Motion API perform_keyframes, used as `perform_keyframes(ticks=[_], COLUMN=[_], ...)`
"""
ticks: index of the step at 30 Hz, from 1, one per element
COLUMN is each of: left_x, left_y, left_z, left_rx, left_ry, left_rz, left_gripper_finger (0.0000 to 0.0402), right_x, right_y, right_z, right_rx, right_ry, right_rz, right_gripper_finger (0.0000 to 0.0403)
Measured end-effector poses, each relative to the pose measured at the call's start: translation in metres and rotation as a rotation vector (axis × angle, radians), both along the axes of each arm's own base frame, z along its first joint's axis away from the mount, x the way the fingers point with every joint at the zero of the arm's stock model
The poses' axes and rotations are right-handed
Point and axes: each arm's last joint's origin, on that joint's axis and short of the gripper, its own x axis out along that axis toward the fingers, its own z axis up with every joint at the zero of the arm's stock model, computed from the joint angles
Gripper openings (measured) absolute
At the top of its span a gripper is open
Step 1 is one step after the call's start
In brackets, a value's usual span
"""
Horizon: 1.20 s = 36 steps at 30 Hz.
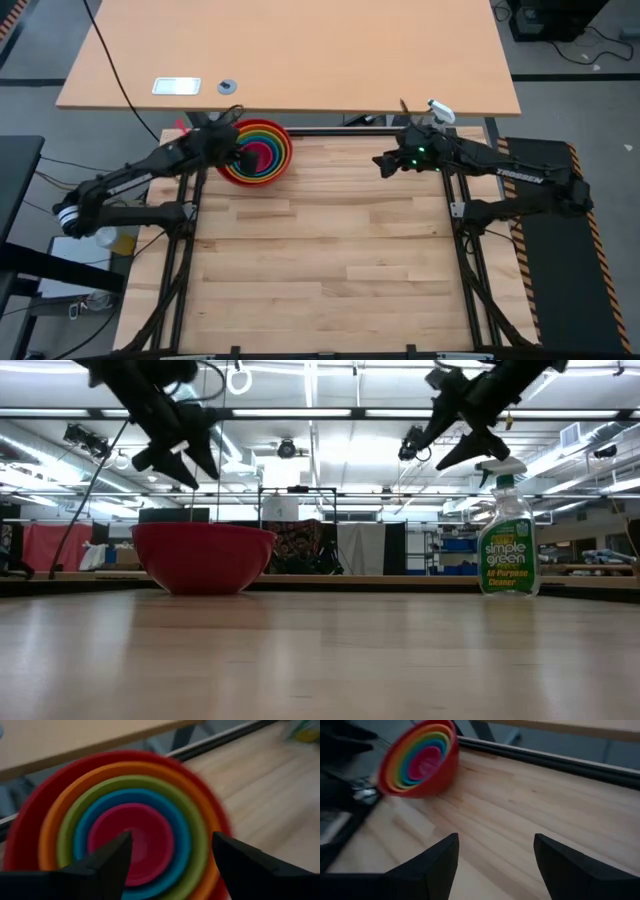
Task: Nest bowls inside each other
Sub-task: Return to Home Position
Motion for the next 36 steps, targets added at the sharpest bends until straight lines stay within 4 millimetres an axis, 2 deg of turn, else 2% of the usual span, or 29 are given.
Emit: perform_keyframes(ticks=[7,15,19,25,30,36], left_x=[-0.012,-0.030,-0.038,-0.051,-0.059,-0.067], left_y=[-0.032,-0.048,-0.054,-0.059,-0.062,-0.065], left_z=[-0.006,-0.041,-0.055,-0.066,-0.072,-0.084], left_rx=[0.065,0.043,0.011,0.005,0.015,0.037], left_ry=[-0.239,-0.613,-0.720,-0.839,-0.939,-1.141], left_rz=[-0.042,-0.004,0.015,0.046,0.073,0.053], left_gripper_finger=[0.0241,0.0192,0.0172,0.0147,0.0130,0.0108], right_x=[-0.027,-0.054,-0.064,-0.078,-0.087,-0.094], right_y=[0.015,0.024,0.028,0.031,0.033,0.035], right_z=[-0.013,-0.063,-0.081,-0.101,-0.112,-0.119], right_rx=[-0.091,-0.041,-0.031,-0.032,-0.041,-0.065], right_ry=[-0.280,-0.584,-0.723,-0.857,-0.899,-1.001], right_rz=[0.144,0.090,0.056,-0.012,-0.050,-0.090], right_gripper_finger=[0.0246,0.0223,0.0210,0.0197,0.0193,0.0192])
